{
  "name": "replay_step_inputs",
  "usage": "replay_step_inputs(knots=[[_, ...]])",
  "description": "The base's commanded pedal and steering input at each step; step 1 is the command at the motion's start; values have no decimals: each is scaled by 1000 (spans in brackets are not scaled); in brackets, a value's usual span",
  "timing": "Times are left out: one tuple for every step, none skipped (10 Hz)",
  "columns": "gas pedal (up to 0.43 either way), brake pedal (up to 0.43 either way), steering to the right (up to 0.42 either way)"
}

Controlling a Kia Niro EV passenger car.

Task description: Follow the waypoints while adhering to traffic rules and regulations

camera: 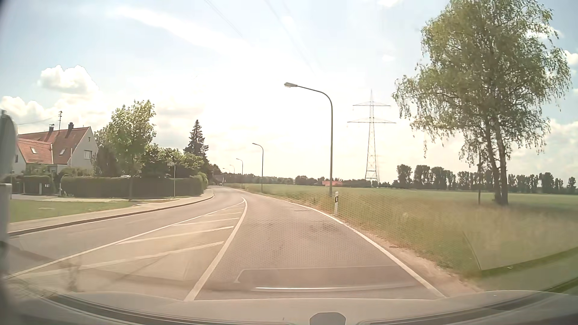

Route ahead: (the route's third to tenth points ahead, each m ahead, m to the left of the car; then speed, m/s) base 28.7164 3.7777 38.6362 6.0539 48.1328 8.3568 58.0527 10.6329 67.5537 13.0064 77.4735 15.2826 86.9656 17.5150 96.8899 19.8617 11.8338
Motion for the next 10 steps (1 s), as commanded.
replay_step_inputs(knots=[[150,0,-17],[150,0,-25],[150,0,-31],[150,0,-34],[150,0,-34],[150,0,-34],[150,0,-34],[150,0,-34],[150,0,-34],[150,0,-33]])
